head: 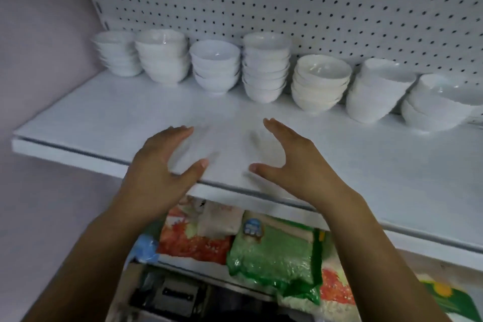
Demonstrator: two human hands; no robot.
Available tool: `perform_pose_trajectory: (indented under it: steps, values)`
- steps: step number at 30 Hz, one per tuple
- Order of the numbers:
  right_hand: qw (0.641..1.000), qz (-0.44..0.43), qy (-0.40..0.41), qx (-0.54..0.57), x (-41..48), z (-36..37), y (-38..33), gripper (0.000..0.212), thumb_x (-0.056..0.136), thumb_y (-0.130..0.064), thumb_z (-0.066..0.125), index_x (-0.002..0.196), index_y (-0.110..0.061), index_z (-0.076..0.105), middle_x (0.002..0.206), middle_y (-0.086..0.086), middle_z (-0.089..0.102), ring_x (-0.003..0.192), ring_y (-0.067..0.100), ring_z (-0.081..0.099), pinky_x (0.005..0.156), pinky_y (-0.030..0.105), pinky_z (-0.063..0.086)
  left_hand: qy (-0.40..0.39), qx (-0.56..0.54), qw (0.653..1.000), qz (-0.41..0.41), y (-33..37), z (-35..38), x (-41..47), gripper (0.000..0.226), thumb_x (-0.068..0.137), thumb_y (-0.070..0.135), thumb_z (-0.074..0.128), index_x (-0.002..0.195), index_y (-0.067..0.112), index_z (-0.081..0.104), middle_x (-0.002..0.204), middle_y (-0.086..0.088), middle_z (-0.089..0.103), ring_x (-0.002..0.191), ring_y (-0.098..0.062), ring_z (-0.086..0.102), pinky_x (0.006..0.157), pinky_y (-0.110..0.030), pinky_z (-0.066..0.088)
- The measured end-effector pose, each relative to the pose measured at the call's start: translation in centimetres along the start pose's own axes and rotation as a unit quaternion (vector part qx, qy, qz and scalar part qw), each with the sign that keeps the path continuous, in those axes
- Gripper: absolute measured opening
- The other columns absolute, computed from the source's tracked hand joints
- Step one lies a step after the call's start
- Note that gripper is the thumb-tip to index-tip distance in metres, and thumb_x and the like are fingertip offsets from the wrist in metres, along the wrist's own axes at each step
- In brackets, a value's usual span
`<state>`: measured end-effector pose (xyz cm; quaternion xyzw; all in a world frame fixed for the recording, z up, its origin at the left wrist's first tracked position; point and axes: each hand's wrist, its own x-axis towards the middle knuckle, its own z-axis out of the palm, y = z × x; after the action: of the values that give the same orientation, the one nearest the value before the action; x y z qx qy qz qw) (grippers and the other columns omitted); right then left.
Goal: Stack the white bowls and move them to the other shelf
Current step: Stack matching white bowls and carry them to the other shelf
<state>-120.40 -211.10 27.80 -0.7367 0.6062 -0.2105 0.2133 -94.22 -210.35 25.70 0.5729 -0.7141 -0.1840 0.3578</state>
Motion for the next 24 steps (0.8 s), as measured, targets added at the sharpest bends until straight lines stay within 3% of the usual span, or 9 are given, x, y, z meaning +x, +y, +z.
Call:
perform_pose_trajectory:
  steps: [2,5,7,10,12,16,18,20,24]
  values:
    - [0.998,-0.048,-0.035,-0.001,1.2,2.9,-3.4,0.094,0.088,-0.049,0.076,0.162,-0.032,0.020,0.170,-0.009,0.019,0.155,0.009,0.018,0.125,0.026,0.018,0.035,0.025,0.998,-0.042,-2.5,-3.5,-3.0,0.067,0.083,0.048,0.074,0.144,0.029,0.055,0.144,0.016,0.046,0.138,0.001,0.036,0.113,-0.017,0.024]
    - [0.990,-0.117,-0.076,0.016,1.8,7.3,-9.3,0.092,0.088,-0.048,0.077,0.162,-0.031,0.024,0.168,-0.008,0.025,0.153,0.009,0.023,0.124,0.025,0.019,0.079,0.061,0.990,-0.101,-5.5,-8.6,-8.4,0.064,0.083,0.044,0.073,0.142,0.026,0.056,0.139,0.017,0.048,0.128,0.006,0.039,0.105,0.002,0.019]
    - [0.982,-0.151,-0.109,0.039,1.6,10.1,-13.5,0.090,0.086,-0.043,0.080,0.160,-0.029,0.030,0.164,-0.007,0.033,0.149,0.010,0.032,0.123,0.029,0.026,0.112,0.088,0.980,-0.137,-7.1,-11.9,-12.4,0.066,0.082,0.048,0.068,0.141,0.022,0.057,0.135,0.017,0.048,0.122,0.010,0.036,0.101,0.005,0.018]
    - [0.963,-0.190,-0.175,0.083,0.4,14.6,-19.5,0.088,0.085,-0.037,0.082,0.157,-0.028,0.034,0.156,-0.009,0.041,0.139,0.009,0.043,0.119,0.033,0.037,0.167,0.123,0.956,-0.207,-8.8,-16.2,-18.9,0.070,0.081,0.055,0.064,0.143,0.024,0.056,0.142,0.012,0.053,0.132,-0.001,0.042,0.113,-0.019,0.028]
    - [0.944,-0.237,-0.215,0.080,-0.9,17.7,-23.4,0.090,0.087,-0.039,0.080,0.159,-0.029,0.028,0.161,-0.009,0.034,0.145,0.008,0.035,0.121,0.027,0.029,0.192,0.135,0.939,-0.253,-9.8,-18.8,-23.6,0.071,0.082,0.058,0.063,0.144,0.025,0.055,0.147,0.006,0.054,0.138,-0.012,0.045,0.115,-0.030,0.032]
    - [0.899,-0.332,-0.279,0.063,-4.3,23.9,-31.5,0.093,0.088,-0.042,0.079,0.161,-0.025,0.025,0.165,-0.009,0.027,0.149,0.008,0.026,0.121,0.023,0.022,0.260,0.161,0.885,-0.351,-10.8,-23.4,-33.4,0.065,0.085,0.046,0.074,0.144,0.026,0.055,0.140,0.001,0.061,0.131,-0.020,0.054,0.108,-0.035,0.042]
    - [0.873,-0.374,-0.306,0.060,-6.6,26.6,-35.4,0.093,0.087,-0.044,0.079,0.161,-0.026,0.024,0.165,-0.010,0.027,0.149,0.008,0.027,0.123,0.027,0.024,0.285,0.176,0.856,-0.393,-10.8,-25.3,-38.1,0.065,0.085,0.045,0.075,0.143,0.026,0.055,0.134,0.008,0.061,0.124,-0.012,0.054,0.103,-0.024,0.041]
    - [0.844,-0.406,-0.346,0.064,-9.1,29.0,-38.9,0.094,0.087,-0.045,0.078,0.161,-0.028,0.023,0.165,-0.012,0.027,0.149,0.006,0.027,0.118,0.022,0.022,0.310,0.180,0.827,-0.434,-10.3,-26.9,-42.5,0.067,0.083,0.054,0.071,0.143,0.027,0.055,0.137,0.018,0.054,0.124,-0.002,0.048,0.100,-0.008,0.034]
    - [0.775,-0.480,-0.406,0.066,-14.3,33.1,-45.0,0.093,0.085,-0.047,0.080,0.159,-0.031,0.027,0.163,-0.012,0.032,0.147,0.009,0.033,0.116,0.027,0.031,0.367,0.204,0.746,-0.517,-8.3,-28.1,-50.2,0.069,0.085,0.057,0.068,0.147,0.032,0.049,0.147,0.012,0.052,0.137,-0.012,0.046,0.107,-0.027,0.037]
